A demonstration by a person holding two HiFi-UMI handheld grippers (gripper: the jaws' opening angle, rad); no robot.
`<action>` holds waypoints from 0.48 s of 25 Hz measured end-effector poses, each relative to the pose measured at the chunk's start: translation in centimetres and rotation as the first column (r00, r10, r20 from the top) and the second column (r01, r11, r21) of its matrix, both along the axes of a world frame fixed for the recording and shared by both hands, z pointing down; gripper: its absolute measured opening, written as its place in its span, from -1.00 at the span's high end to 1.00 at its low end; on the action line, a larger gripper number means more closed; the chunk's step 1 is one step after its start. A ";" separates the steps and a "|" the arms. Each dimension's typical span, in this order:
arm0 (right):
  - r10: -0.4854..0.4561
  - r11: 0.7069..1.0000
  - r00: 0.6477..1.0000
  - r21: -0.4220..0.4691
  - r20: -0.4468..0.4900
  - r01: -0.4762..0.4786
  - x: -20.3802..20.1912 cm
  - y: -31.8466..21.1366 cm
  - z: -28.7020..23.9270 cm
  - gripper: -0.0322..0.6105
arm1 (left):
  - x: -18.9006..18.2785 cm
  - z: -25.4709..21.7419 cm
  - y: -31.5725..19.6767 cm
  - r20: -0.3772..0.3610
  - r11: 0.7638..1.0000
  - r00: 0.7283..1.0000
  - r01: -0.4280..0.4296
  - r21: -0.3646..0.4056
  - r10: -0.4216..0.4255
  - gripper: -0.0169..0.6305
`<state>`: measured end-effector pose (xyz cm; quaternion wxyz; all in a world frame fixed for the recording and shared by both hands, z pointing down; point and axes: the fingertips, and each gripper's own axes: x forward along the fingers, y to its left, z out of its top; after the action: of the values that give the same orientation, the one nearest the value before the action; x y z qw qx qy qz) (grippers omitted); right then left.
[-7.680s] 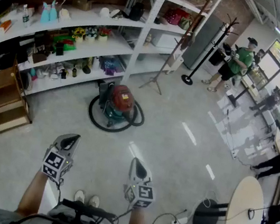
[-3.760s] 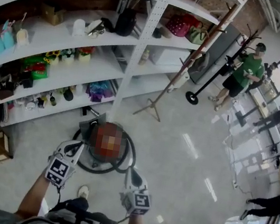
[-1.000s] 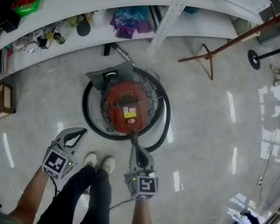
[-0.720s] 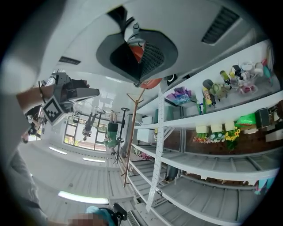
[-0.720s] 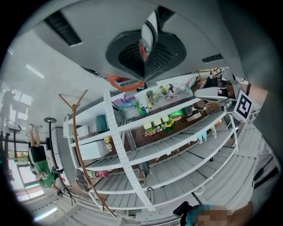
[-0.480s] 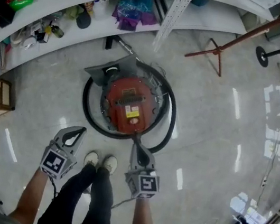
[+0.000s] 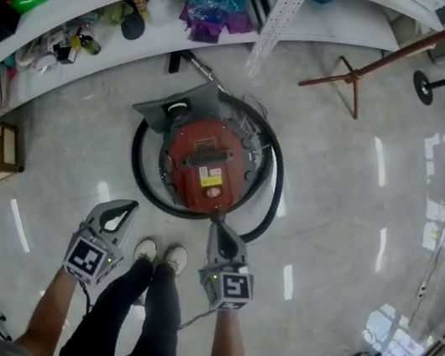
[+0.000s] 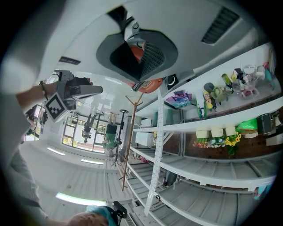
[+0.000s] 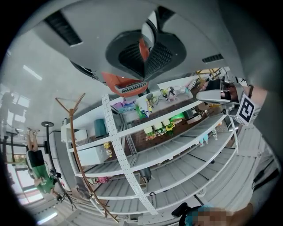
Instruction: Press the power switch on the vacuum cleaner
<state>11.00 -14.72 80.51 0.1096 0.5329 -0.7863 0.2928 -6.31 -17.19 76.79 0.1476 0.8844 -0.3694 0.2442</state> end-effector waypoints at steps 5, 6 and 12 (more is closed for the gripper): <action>-0.019 1.000 1.000 0.000 -0.007 0.019 -0.1 -1.2 1.0 0.89 | 0.6 -0.3 0.2 -0.012 1.000 1.000 0.006 -0.005 -0.006 0.92; -0.022 1.000 1.000 0.000 -0.008 0.022 -0.1 -1.5 1.2 0.89 | 0.7 -0.4 0.3 -0.015 1.000 1.000 0.008 -0.007 -0.008 0.92; -0.022 1.000 1.000 -0.021 -0.014 0.021 -0.4 -3.0 2.6 0.89 | 1.2 -0.5 0.6 -0.024 1.000 1.000 0.002 -0.017 -0.002 0.92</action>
<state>10.64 -17.71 83.10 0.1238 0.5252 -0.7881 0.2961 -5.14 -16.60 76.29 0.1596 0.8856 -0.3664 0.2366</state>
